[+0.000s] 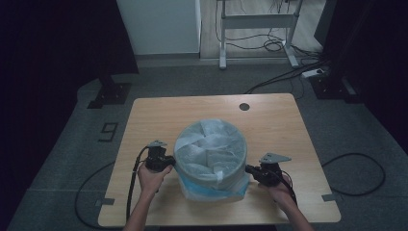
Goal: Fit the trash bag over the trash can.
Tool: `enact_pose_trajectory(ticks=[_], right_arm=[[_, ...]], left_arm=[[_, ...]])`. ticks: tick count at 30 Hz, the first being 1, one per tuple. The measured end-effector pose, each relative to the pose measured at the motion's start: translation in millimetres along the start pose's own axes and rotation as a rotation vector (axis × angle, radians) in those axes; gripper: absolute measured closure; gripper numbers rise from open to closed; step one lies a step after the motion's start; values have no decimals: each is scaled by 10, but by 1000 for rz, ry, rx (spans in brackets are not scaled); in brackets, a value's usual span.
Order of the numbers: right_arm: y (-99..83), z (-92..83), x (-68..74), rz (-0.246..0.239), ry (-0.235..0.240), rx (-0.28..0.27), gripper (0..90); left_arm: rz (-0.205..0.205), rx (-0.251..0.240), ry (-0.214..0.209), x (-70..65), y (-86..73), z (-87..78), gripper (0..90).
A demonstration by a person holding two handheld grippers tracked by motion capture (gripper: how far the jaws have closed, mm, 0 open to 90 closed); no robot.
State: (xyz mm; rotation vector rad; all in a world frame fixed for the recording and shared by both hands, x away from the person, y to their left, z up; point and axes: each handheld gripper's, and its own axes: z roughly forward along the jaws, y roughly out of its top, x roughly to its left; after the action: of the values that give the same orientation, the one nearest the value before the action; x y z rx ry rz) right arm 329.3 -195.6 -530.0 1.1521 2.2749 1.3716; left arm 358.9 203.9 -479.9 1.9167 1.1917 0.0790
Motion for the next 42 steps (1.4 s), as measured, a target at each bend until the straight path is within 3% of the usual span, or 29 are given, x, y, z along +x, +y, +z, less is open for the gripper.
enact_pose_trajectory(ticks=[2,5,7,11,14,18,19,23,26,29,34,38,42], right_arm=[[-14,-24,-16,6,7,-20,830],[-21,-100,-25,9,0,-104,651],[-6,-164,-27,16,-9,-154,541],[3,-290,-33,30,-22,-226,405],[-20,-384,-42,37,-19,-259,355],[-51,-504,-80,36,-13,-282,345],[-56,-518,-89,36,-15,-286,345],[-70,-523,-105,50,-10,-287,345],[-60,-492,-63,40,-2,-281,345],[-57,-469,-23,27,1,-271,345],[-76,-486,-1,25,-7,-267,347],[-77,-505,-6,28,-8,-272,350],[-77,-496,5,25,-4,-269,352]], left_arm=[[5,-17,6,16,-21,-25,870],[12,-77,0,46,-41,-98,795],[12,-128,20,62,-42,-178,714],[10,-246,52,91,-41,-423,561],[7,-308,60,106,-41,-597,492],[59,-356,54,93,-28,-791,444],[75,-367,34,89,-25,-817,417],[88,-316,-31,69,0,-771,221],[119,-254,-16,-2,7,-663,158],[145,-230,1,-69,23,-589,146],[110,-282,9,-77,42,-636,149],[62,-332,-20,8,22,-752,145],[42,-336,25,62,-2,-831,157]])
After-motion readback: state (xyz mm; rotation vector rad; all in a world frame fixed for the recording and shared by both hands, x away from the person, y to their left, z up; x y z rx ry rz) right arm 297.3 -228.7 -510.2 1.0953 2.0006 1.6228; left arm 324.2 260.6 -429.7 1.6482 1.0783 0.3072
